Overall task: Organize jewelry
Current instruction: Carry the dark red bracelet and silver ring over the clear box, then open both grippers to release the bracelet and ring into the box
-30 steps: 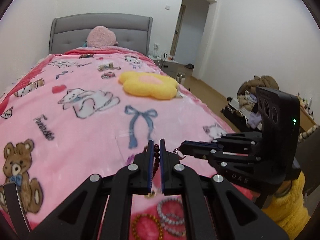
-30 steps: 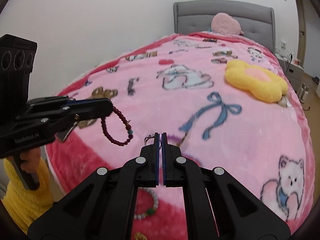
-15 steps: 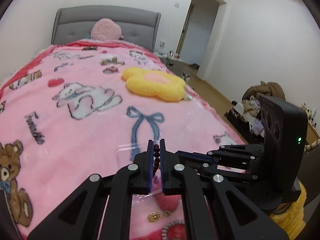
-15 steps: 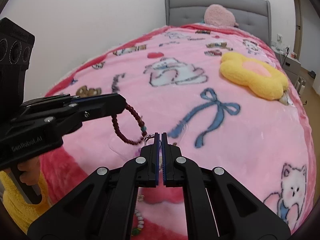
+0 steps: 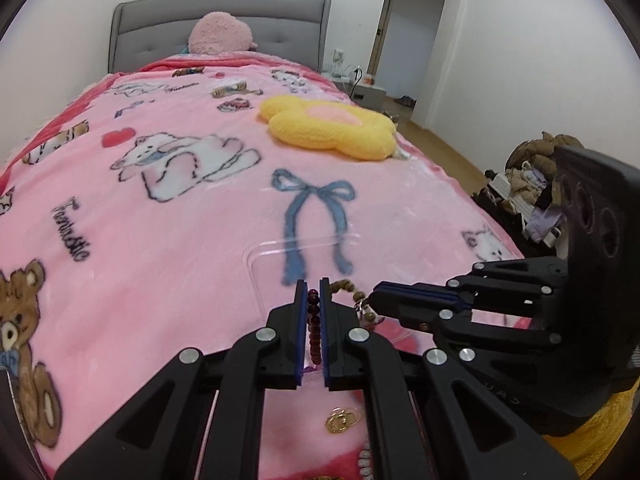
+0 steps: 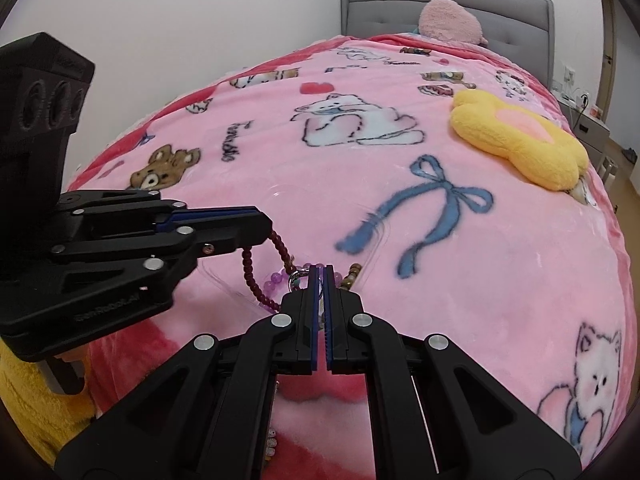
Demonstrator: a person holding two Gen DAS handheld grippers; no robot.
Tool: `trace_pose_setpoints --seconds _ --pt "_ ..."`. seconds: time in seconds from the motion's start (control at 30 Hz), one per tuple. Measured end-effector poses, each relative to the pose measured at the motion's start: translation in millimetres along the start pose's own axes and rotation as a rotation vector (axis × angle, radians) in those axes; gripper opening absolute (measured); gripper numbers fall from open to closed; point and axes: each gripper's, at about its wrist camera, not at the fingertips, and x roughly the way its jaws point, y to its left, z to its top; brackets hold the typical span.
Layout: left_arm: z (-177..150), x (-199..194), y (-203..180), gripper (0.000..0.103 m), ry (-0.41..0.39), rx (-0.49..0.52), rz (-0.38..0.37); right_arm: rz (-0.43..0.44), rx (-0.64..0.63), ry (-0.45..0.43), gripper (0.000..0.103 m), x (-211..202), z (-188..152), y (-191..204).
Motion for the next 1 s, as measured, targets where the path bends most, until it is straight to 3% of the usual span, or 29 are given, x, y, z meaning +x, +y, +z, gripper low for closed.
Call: trace_pose_setpoints --seconds 0.3,0.37,0.43,0.57,0.63,0.77,0.83,1.0 --pt "-10 4 2 0.006 0.010 0.009 0.007 0.001 -0.008 -0.005 0.004 1 -3 5" --pt "-10 2 2 0.012 0.007 0.014 0.003 -0.001 -0.018 -0.005 0.004 1 -3 7" --pt "-11 -2 1 0.028 -0.009 0.013 0.000 -0.008 -0.024 -0.009 0.005 0 -3 8" --pt "-15 -15 -3 0.029 -0.039 0.048 -0.032 -0.009 -0.034 -0.030 0.006 -9 -5 11" --pt "-17 -23 -4 0.029 -0.052 0.062 -0.042 -0.016 -0.036 -0.039 0.012 -15 -7 12" --pt "-24 -37 -4 0.029 -0.066 0.083 -0.061 -0.040 -0.061 -0.047 0.015 -30 -17 15" --pt "-30 -41 -2 0.029 -0.057 0.094 -0.086 -0.038 -0.065 -0.038 0.023 -36 -24 16" --pt "-52 -46 -10 0.029 -0.043 0.247 -0.113 -0.028 -0.107 -0.014 0.027 -54 -56 25"
